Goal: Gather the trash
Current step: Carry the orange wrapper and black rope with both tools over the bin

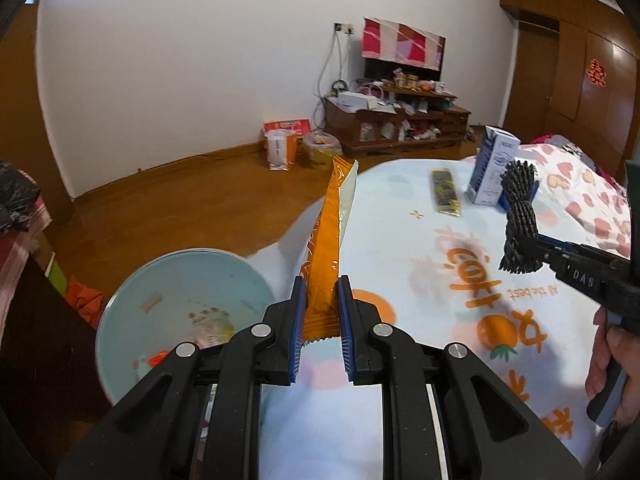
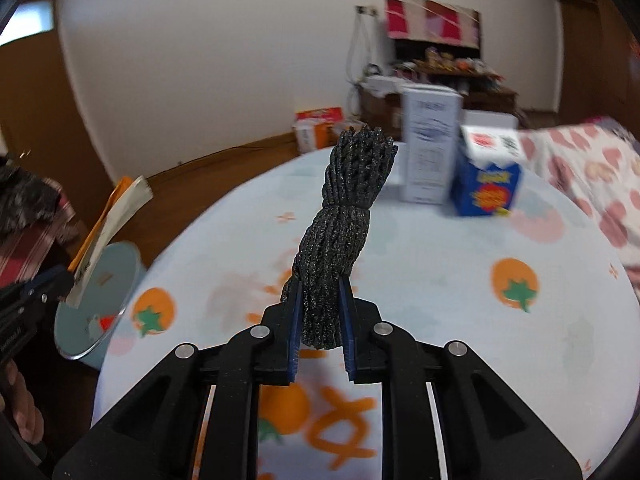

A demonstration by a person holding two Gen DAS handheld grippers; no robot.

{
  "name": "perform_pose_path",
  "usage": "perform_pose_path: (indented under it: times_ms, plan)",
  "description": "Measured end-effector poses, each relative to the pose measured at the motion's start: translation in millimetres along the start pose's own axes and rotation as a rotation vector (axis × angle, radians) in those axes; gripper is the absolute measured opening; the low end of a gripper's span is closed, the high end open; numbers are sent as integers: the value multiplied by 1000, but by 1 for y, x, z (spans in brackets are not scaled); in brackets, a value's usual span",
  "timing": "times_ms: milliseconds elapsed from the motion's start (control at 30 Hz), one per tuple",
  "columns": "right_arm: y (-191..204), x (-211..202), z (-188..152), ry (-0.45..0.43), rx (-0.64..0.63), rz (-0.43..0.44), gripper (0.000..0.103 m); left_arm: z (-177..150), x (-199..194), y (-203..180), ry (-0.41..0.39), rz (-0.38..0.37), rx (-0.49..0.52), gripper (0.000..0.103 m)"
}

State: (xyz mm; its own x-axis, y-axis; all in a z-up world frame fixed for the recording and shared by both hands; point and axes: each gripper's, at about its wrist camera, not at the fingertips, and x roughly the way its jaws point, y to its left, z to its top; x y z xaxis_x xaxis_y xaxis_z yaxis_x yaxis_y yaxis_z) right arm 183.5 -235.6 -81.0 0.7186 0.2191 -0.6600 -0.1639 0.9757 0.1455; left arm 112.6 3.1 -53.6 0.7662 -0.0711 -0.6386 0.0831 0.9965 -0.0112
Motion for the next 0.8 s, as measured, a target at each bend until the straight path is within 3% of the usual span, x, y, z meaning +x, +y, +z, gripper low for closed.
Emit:
perform_pose_path:
  times_ms: [433, 800]
  plan:
    - [77, 12, -6, -27, -148, 102, 18, -22, -19, 35, -29, 87, -16, 16]
    - [117, 25, -8, -12, -242, 147, 18, -33, -21, 59, -28, 134, -46, 16]
